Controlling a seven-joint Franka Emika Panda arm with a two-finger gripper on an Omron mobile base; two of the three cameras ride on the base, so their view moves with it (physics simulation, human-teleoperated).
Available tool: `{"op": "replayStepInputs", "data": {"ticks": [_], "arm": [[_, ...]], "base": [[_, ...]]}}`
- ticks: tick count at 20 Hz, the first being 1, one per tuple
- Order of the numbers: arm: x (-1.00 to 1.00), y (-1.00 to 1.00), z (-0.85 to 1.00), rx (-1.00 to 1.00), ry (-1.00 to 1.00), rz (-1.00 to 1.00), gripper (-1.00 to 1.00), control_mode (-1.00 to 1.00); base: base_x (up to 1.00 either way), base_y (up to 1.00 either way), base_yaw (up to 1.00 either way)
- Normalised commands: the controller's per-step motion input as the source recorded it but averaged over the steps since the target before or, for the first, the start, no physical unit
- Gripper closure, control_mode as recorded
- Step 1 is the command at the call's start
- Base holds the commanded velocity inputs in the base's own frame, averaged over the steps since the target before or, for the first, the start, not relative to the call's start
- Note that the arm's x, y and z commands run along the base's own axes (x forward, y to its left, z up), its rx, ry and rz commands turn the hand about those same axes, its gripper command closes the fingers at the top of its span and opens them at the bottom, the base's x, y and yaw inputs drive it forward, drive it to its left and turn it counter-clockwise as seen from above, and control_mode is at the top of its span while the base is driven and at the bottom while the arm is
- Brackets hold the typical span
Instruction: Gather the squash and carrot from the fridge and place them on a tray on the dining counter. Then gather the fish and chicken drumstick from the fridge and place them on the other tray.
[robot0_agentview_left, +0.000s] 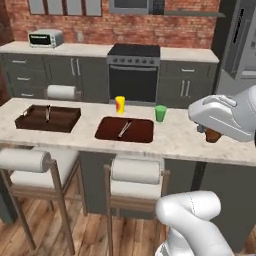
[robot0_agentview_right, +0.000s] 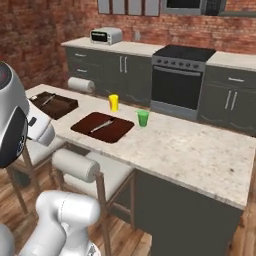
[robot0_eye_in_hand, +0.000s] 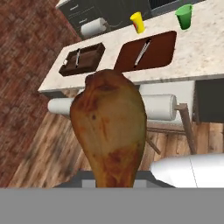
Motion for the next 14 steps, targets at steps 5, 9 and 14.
{"op": "replayStepInputs", "data": {"ticks": [5,9,14], "arm": [[0.0,0.0,0.0,0.0,0.0,0.0,1.0,1.0],[0.0,0.0,0.0,0.0,0.0,0.0,1.0,1.0],[0.0,0.0,0.0,0.0,0.0,0.0,1.0,1.0]], "base": [[0.18,0.73,-0.4],[0.1,0.67,-0.4],[0.19,0.54,-0.39]]}}
